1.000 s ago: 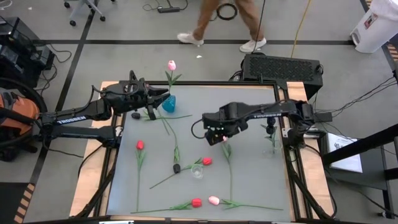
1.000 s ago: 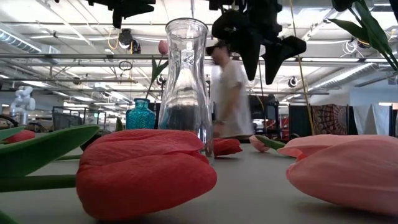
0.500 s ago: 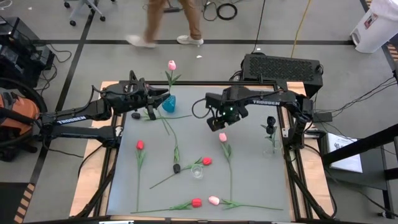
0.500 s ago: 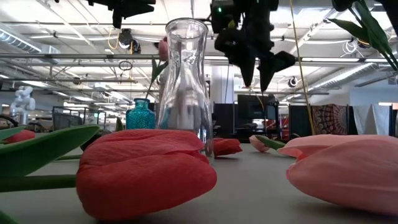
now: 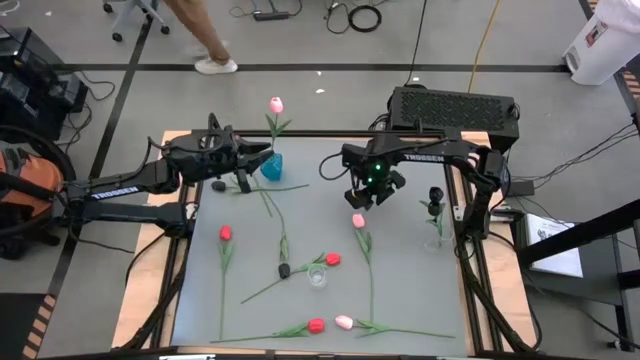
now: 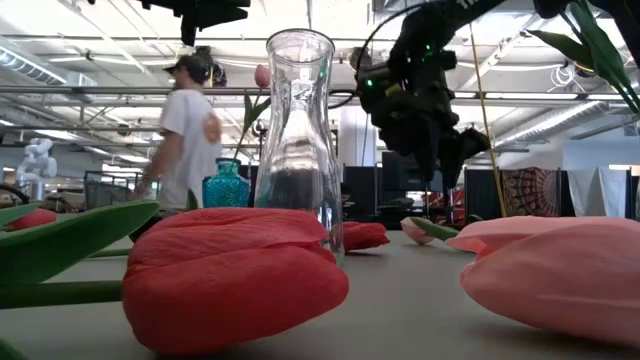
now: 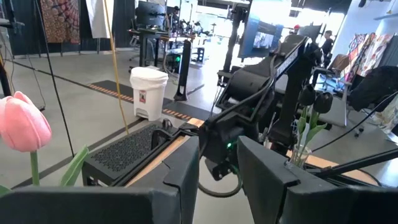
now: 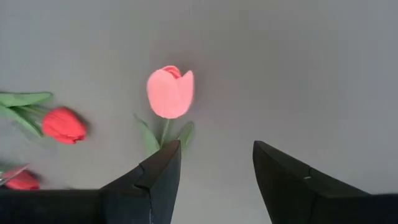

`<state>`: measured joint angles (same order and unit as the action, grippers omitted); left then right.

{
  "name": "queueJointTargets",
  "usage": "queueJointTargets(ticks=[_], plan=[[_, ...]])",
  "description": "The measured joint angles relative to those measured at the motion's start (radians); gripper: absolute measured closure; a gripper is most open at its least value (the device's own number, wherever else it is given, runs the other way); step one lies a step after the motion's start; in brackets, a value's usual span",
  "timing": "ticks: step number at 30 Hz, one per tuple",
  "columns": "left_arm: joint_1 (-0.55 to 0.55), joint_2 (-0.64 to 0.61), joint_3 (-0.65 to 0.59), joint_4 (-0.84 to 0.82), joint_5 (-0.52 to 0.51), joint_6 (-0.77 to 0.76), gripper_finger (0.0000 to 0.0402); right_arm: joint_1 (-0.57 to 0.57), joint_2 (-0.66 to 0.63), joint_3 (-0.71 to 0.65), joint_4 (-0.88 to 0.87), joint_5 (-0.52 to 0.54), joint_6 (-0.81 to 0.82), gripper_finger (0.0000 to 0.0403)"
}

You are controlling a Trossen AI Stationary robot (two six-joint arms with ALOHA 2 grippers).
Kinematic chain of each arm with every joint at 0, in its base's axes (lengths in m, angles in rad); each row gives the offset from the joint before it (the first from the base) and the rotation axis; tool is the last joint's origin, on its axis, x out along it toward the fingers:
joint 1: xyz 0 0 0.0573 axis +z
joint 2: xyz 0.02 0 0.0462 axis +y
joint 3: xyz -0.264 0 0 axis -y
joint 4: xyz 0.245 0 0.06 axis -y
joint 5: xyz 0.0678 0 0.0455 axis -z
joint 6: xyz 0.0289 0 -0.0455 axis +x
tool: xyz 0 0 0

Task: Sort flowers into vase by color
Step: Put pink flower into the blue vase

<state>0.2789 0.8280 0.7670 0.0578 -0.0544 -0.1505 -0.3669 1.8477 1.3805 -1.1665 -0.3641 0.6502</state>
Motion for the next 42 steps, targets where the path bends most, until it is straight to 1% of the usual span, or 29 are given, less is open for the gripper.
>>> queueJointTargets(ticks=[3, 5, 15, 19, 25, 31, 37, 42], plan=[[0.0, 0.0, 0.0, 0.0, 0.0, 0.0, 0.0285, 0.0, 0.0, -0.048, 0.057, -0.053, 0.008, 0.0211], [0.0, 0.0, 0.0, -0.003, 0.0, 0.0, 0.0285, 0.009, 0.0, -0.066, 0.084, -0.065, 0.021, 0.0211], [0.0, 0.0, 0.001, -0.092, -0.001, 0.0, 0.0285, 0.078, 0.0, -0.079, 0.17, -0.065, 0.087, 0.0211], [0.0, 0.0, 0.001, -0.093, -0.001, 0.0, 0.0285, 0.105, 0.018, -0.079, 0.223, -0.064, 0.127, 0.0211], [0.0, 0.0, 0.001, -0.093, -0.001, -0.001, 0.0285, 0.139, 0.091, -0.079, 0.225, -0.062, 0.145, 0.0211], [0.0, 0.0, 0.001, -0.093, -0.002, -0.002, 0.0285, 0.175, 0.13, -0.079, 0.233, -0.057, 0.158, 0.0211], [0.0, 0.0, 0.001, -0.093, -0.002, -0.002, 0.0285, 0.196, 0.135, -0.079, 0.284, -0.027, 0.203, 0.0211], [0.0, 0.0, 0.001, -0.093, -0.002, -0.002, 0.0285, 0.199, 0.136, -0.079, 0.32, -0.022, 0.228, 0.0211]])
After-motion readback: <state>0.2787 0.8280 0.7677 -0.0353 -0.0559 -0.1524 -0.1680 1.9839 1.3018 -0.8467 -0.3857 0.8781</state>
